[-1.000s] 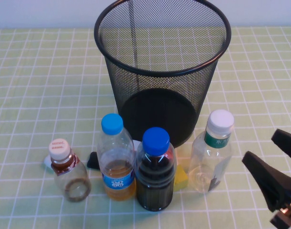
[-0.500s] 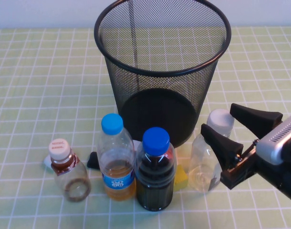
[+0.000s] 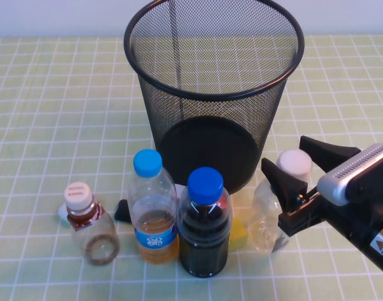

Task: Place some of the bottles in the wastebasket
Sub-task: Pick up a bottle from the table with right arm

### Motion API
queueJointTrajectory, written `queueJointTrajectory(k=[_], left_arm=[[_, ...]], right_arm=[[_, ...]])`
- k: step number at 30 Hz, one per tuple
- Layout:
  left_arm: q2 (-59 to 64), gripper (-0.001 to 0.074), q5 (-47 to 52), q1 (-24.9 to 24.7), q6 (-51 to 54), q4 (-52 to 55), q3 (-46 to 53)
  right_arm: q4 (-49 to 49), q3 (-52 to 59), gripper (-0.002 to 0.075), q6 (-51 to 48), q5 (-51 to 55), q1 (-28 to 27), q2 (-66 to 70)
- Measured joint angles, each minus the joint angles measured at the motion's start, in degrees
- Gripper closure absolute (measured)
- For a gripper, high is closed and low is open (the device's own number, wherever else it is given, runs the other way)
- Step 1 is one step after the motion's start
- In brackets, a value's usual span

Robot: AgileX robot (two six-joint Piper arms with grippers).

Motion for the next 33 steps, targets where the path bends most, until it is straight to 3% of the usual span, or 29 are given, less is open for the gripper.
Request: queueJointTrajectory(k=[10,13,18,22,28,33], left_arm=[[0.0,0.074,0.0,0.0,0.0,0.0,0.0],[0.0,0.0739,0.0,0.0,0.0,0.0,0.0],[0.0,0.0739,0.0,0.0,0.0,0.0,0.0],[0.0,0.074,0.0,0.0,0.0,0.0,0.0],[0.0,0.0739,0.0,0.0,0.0,0.0,0.0],[0.0,0.0739,0.0,0.0,0.0,0.0,0.0]], right_arm=[[0.46,-1.97,0.0238,0.0,0.1,0.0,3.48],[0.7,-3.05,0.0338,0.0,0.68,0.0,4.45],[3.47,-3.18,0.0712,-1.85,9.0,0.0,0.39],[4.72,-3.41,0.0729,-4.22,17.27,0.0,-6.42],[7.88,-10.15,0.0729,-6.44,48.84,-4.42,-15.78],[6.22,-22.66,0.0729,6.0,77.47,-12.91,-18.7]])
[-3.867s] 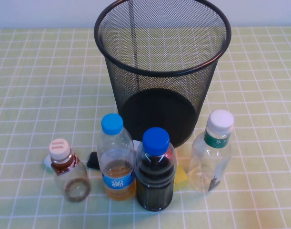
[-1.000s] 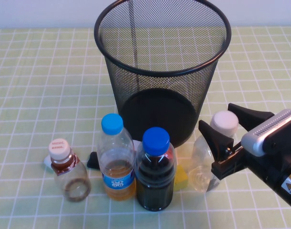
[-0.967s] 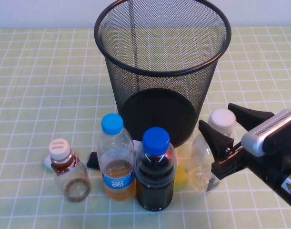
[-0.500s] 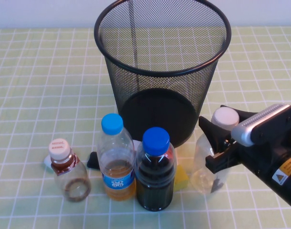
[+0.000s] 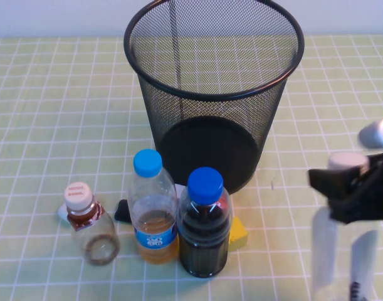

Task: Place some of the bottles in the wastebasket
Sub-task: Pick up a bottle from the table with right arm, then place the bottle in the trash can

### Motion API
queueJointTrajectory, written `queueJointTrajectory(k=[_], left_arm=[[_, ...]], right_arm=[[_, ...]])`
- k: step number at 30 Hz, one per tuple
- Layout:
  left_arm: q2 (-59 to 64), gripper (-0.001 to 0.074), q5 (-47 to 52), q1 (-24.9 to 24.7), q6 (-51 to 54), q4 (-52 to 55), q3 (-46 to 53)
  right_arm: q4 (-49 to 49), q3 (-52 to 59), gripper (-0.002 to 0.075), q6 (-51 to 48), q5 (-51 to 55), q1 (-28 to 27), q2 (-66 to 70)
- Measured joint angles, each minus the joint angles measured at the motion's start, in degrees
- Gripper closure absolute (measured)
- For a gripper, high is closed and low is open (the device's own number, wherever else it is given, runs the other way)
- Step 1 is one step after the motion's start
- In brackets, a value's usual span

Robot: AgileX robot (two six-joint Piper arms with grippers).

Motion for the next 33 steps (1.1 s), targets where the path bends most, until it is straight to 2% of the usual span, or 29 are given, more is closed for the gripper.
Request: queueJointTrajectory(k=[3,6,10,15,18,21,26,29,33], left_arm=[[0.0,0.0739,0.0,0.0,0.0,0.0,0.0],[0.0,0.0739,0.0,0.0,0.0,0.0,0.0],[0.0,0.0739,0.0,0.0,0.0,0.0,0.0],[0.0,0.074,0.0,0.0,0.0,0.0,0.0],[0.0,0.0739,0.0,0.0,0.0,0.0,0.0],[0.0,0.0739,0.0,0.0,0.0,0.0,0.0],[0.0,0.074,0.0,0.0,0.0,0.0,0.0],[0.0,0.0739,0.0,0.0,0.0,0.0,0.0],[0.0,0.0739,0.0,0.0,0.0,0.0,0.0]], right_arm=[[-5.57,-9.16,0.0729,8.88,14.3,-4.19,-0.41],[-13.2,-19.83,0.0729,15.19,24.28,-5.95,-0.3],[-18.24,-36.77,0.0728,15.74,28.33,-5.81,3.96],[-15.59,-60.86,0.0729,10.26,32.2,-5.81,17.02],[-8.94,-74.07,0.0728,4.9,30.04,-5.67,26.21],[-3.69,-86.57,0.0728,1.15,29.91,-3.07,34.57],[-4.44,-97.84,0.0729,-1.55,29.95,3.38,46.5],[-7.38,-98.69,0.0729,-2.61,29.61,6.13,52.04],[-10.07,-98.69,0.0729,-2.05,29.38,6.61,57.84]])
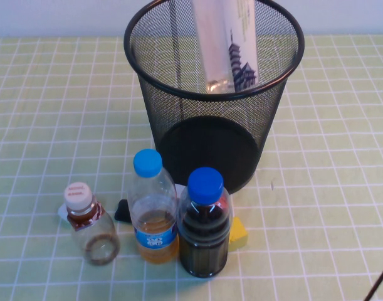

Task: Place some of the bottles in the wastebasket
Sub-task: Place the bottle in the trash can, then pick up a bottle from the table with left arm

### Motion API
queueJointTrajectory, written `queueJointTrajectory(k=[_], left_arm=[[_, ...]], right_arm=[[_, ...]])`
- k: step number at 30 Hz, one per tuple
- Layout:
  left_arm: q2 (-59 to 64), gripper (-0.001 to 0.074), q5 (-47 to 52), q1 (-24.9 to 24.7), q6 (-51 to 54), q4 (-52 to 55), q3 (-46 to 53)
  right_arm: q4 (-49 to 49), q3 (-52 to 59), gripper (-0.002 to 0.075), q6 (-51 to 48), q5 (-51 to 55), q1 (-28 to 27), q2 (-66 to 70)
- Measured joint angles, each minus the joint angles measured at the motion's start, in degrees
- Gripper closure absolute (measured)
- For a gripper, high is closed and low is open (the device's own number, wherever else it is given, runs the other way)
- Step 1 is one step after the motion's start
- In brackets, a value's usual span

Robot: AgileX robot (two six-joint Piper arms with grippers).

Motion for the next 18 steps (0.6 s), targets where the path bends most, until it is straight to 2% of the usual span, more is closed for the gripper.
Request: queueJointTrajectory(k=[2,4,6,9,11,15,18], left_arm=[[0.0,0.0739,0.0,0.0,0.0,0.0,0.0],[0.0,0.0739,0.0,0.0,0.0,0.0,0.0],[0.0,0.0739,0.0,0.0,0.0,0.0,0.0],[0.0,0.0739,0.0,0.0,0.0,0.0,0.0],[0.0,0.0739,0.0,0.0,0.0,0.0,0.0],[0.0,0.0739,0.0,0.0,0.0,0.0,0.0],[0.0,0.074,0.0,0.0,0.0,0.0,0.0]], right_arm=[[0.25,0.0,0.0726,0.0,0.0,0.0,1.98],[0.91,0.0,0.0679,0.0,0.49,0.0,3.7],[0.98,0.0,0.0549,0.5,2.32,0.0,4.95],[-0.41,0.0,0.0283,4.46,5.35,0.0,6.22],[-2.13,0.0,0.0191,5.86,6.33,0.0,6.49],[-4.62,0.0,0.0206,7.52,9.11,0.28,5.09],[-8.35,0.0,0.0259,10.13,13.44,1.58,1.84]])
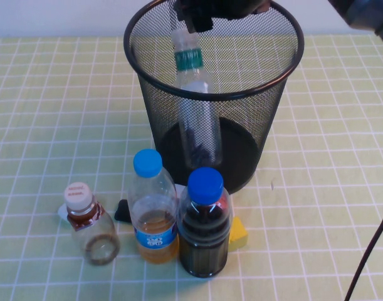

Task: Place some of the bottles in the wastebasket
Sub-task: Pick up a bottle from the table with left arm

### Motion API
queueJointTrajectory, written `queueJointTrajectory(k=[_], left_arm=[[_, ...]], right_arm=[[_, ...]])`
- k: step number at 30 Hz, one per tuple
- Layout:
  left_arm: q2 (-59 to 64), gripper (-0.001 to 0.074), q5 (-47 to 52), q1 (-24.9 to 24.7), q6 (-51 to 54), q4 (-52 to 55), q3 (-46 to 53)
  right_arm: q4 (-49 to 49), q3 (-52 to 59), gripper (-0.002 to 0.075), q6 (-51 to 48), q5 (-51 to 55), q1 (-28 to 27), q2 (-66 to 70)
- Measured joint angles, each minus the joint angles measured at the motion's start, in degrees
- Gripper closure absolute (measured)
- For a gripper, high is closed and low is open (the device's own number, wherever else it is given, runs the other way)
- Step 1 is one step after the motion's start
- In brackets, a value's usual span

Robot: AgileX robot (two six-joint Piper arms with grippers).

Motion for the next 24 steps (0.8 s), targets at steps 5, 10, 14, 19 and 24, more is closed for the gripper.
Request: queueJointTrajectory(k=[5,10,14,19,24], left_arm=[[0.0,0.074,0.0,0.0,0.0,0.0,0.0],[0.0,0.074,0.0,0.0,0.0,0.0,0.0],[0.0,0.074,0.0,0.0,0.0,0.0,0.0],[0.0,0.0739,0.0,0.0,0.0,0.0,0.0],[0.0,0.074,0.0,0.0,0.0,0.0,0.0]], right_arm=[[-5.65,3.26,0.0509,1.09,5.16,3.57,-8.8],[-11.53,18.68,0.0731,0.73,5.16,8.68,-22.04],[-15.34,33.39,0.0731,5.14,5.05,10.3,-33.27],[-17.14,48.71,0.0732,9.07,4.37,10.43,-44.75],[-16.22,58.61,0.0732,9.07,5.13,10.43,-51.74]])
